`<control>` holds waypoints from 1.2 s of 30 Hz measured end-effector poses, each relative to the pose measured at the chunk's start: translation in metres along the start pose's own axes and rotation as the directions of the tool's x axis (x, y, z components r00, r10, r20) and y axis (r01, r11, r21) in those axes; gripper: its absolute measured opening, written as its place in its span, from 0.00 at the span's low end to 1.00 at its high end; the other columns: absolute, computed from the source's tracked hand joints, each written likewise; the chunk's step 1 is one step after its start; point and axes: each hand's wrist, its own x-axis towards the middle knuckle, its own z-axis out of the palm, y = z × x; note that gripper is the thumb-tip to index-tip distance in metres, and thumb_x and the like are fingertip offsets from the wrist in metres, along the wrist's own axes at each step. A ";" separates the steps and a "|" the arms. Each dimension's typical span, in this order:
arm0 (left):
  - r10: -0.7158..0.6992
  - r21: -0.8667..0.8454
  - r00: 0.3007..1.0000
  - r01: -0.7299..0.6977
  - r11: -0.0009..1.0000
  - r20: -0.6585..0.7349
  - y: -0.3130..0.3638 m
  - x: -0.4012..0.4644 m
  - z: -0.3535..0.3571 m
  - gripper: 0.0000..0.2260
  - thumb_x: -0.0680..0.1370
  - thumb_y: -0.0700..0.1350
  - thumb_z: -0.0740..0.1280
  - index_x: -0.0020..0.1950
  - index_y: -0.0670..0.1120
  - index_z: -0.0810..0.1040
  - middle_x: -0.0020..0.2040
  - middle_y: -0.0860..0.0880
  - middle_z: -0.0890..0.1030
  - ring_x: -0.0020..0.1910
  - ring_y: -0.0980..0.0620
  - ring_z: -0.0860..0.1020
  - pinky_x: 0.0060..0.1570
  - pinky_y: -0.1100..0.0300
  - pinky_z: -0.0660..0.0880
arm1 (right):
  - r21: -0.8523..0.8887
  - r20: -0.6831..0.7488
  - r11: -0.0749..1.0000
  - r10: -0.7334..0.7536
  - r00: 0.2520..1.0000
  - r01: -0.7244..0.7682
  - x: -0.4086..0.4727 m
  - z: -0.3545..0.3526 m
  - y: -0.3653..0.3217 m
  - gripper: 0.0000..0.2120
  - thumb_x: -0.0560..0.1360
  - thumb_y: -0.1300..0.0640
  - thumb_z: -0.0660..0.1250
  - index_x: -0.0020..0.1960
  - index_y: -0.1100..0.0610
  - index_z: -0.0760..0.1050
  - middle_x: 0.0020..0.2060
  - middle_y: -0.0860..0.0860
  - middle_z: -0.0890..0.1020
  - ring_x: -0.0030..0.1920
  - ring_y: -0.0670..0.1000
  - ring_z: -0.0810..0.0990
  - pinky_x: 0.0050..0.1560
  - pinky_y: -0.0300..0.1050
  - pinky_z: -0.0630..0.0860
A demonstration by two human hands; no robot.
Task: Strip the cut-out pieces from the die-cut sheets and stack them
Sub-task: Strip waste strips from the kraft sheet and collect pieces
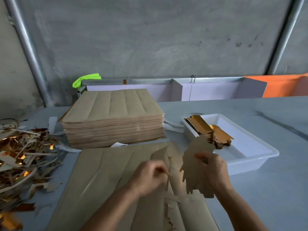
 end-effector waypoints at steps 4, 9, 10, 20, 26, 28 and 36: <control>0.150 0.499 0.954 -0.266 0.825 0.261 -0.011 -0.019 0.027 0.08 0.77 0.40 0.60 0.51 0.48 0.78 0.54 0.50 0.77 0.56 0.52 0.70 0.57 0.60 0.62 | -0.129 -0.009 0.992 -0.007 1.000 0.006 0.009 0.006 -0.004 0.16 0.75 0.69 0.61 0.59 0.60 0.79 0.56 0.57 0.80 0.50 0.53 0.76 0.50 0.44 0.73; -0.048 0.043 0.968 0.060 0.997 -0.248 -0.006 -0.034 0.040 0.05 0.79 0.39 0.57 0.47 0.44 0.72 0.43 0.47 0.77 0.43 0.49 0.76 0.43 0.58 0.68 | -0.283 0.101 0.954 -0.075 0.992 0.101 0.008 0.016 -0.009 0.10 0.76 0.67 0.60 0.49 0.63 0.81 0.50 0.56 0.81 0.43 0.51 0.76 0.38 0.35 0.73; -0.182 -0.218 0.926 0.113 0.969 -0.330 -0.001 -0.032 0.037 0.06 0.80 0.38 0.57 0.44 0.43 0.71 0.39 0.47 0.77 0.39 0.50 0.77 0.42 0.59 0.71 | -0.277 0.101 0.956 -0.073 0.992 0.098 0.008 0.017 -0.007 0.10 0.76 0.67 0.60 0.48 0.63 0.81 0.49 0.56 0.81 0.42 0.52 0.77 0.39 0.38 0.75; -0.002 -0.126 0.996 -0.010 0.992 -0.095 -0.004 -0.033 0.004 0.07 0.75 0.35 0.64 0.40 0.45 0.75 0.39 0.51 0.79 0.43 0.57 0.77 0.48 0.62 0.73 | -0.318 0.041 0.934 -0.158 0.987 0.163 0.024 0.016 -0.027 0.10 0.73 0.67 0.59 0.36 0.63 0.76 0.39 0.56 0.81 0.36 0.55 0.78 0.34 0.43 0.71; 0.260 0.134 0.955 -0.242 0.961 -0.145 -0.015 -0.049 0.017 0.04 0.73 0.39 0.62 0.39 0.42 0.75 0.39 0.49 0.76 0.42 0.50 0.74 0.43 0.51 0.72 | -0.232 0.326 0.952 -0.116 0.938 0.198 0.029 0.043 -0.041 0.16 0.81 0.51 0.56 0.48 0.61 0.76 0.43 0.55 0.81 0.41 0.53 0.80 0.41 0.44 0.76; 0.268 0.110 0.948 -0.252 0.961 -0.172 -0.012 -0.048 0.018 0.04 0.73 0.38 0.63 0.41 0.46 0.73 0.40 0.50 0.76 0.43 0.51 0.74 0.46 0.53 0.73 | -0.195 0.389 0.969 -0.068 0.919 0.155 0.027 0.055 -0.042 0.18 0.79 0.45 0.58 0.47 0.59 0.76 0.41 0.54 0.80 0.40 0.51 0.78 0.40 0.42 0.74; 0.431 0.197 0.901 -0.413 0.889 -0.053 -0.003 -0.053 0.020 0.04 0.76 0.41 0.60 0.43 0.49 0.69 0.39 0.49 0.74 0.41 0.53 0.72 0.42 0.63 0.70 | -0.004 0.408 0.979 0.187 0.893 -0.203 0.038 0.068 -0.034 0.06 0.69 0.58 0.72 0.43 0.61 0.82 0.41 0.55 0.81 0.39 0.50 0.79 0.36 0.42 0.78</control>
